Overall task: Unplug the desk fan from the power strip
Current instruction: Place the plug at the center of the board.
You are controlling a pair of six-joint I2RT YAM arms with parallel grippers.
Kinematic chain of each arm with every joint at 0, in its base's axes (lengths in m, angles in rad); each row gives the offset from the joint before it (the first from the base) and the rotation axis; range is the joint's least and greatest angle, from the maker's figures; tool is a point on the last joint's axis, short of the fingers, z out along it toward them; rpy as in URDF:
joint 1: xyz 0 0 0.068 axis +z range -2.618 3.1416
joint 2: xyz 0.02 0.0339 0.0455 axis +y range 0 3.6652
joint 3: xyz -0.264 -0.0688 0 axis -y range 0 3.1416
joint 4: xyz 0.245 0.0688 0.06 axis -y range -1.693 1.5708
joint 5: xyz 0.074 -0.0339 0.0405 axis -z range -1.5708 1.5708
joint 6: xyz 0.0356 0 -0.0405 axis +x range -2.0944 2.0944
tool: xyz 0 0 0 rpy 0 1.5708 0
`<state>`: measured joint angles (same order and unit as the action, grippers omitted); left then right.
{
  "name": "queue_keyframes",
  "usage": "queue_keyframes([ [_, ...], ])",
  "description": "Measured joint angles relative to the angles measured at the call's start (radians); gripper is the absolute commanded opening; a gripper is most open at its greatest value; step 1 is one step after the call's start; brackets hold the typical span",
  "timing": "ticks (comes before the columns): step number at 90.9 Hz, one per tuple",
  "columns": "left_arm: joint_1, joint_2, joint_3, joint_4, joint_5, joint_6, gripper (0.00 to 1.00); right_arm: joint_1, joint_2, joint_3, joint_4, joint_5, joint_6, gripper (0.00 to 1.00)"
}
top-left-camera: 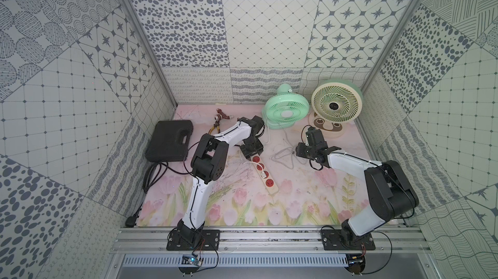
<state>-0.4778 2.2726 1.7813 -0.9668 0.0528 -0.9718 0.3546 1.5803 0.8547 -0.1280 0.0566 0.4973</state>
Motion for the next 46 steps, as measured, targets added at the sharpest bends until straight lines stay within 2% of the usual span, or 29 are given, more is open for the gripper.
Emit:
queue_keyframes([
  [27, 0.000, -0.002, -0.003, 0.003, 0.000, 0.000, 0.00, -0.027, -0.160, -0.063, -0.013, -0.045, 0.000, 0.48],
  [46, 0.000, -0.002, -0.003, 0.003, 0.002, 0.000, 0.00, 0.035, -0.225, -0.096, -0.006, -0.112, -0.010, 0.48],
])
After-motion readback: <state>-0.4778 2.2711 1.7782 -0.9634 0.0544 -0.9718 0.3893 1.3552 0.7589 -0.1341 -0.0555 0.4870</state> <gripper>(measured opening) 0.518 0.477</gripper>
